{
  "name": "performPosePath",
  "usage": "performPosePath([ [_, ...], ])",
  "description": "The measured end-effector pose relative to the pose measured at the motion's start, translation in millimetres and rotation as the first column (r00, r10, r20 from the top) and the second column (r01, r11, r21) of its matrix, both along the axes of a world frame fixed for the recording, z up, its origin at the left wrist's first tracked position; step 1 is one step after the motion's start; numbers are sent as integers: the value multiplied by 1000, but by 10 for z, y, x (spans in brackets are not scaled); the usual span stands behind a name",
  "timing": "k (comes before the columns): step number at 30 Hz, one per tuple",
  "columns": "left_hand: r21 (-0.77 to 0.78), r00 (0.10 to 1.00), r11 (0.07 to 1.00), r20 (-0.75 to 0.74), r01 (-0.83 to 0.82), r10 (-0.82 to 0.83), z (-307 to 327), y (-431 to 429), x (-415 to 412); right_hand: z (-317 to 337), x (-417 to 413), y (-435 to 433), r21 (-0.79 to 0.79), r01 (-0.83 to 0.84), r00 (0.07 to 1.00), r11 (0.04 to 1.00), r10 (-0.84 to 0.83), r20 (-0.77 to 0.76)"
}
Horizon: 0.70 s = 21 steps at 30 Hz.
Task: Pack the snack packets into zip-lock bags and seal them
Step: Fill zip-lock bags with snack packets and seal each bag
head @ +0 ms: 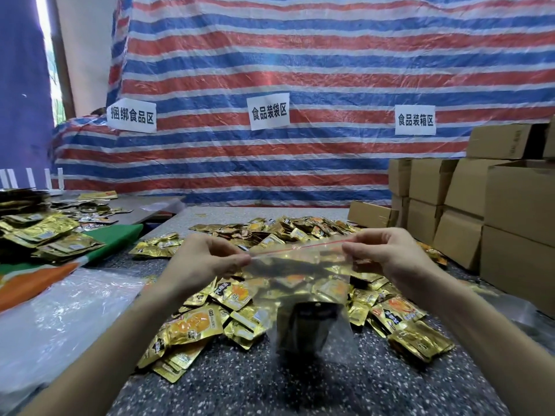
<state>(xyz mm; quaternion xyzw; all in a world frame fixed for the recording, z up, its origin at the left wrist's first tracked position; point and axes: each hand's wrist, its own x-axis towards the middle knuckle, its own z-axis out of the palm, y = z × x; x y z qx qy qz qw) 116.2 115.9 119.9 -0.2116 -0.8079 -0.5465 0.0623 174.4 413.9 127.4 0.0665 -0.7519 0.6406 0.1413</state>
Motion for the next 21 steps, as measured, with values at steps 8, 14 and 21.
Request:
performPosePath([
  [8,-65,973,998,-227,13,-27,235,29,-31,266,130,22,153,16,1000,988,-12,-26],
  [14,-156,949,988,-312,-9,-41,85,74,-30,197,139,-81,214,22,998,977,-34,52],
  [21,-165,933,985,-347,43,-98,156,177,76,338,147,-375,625,38,996,780,24,-91],
])
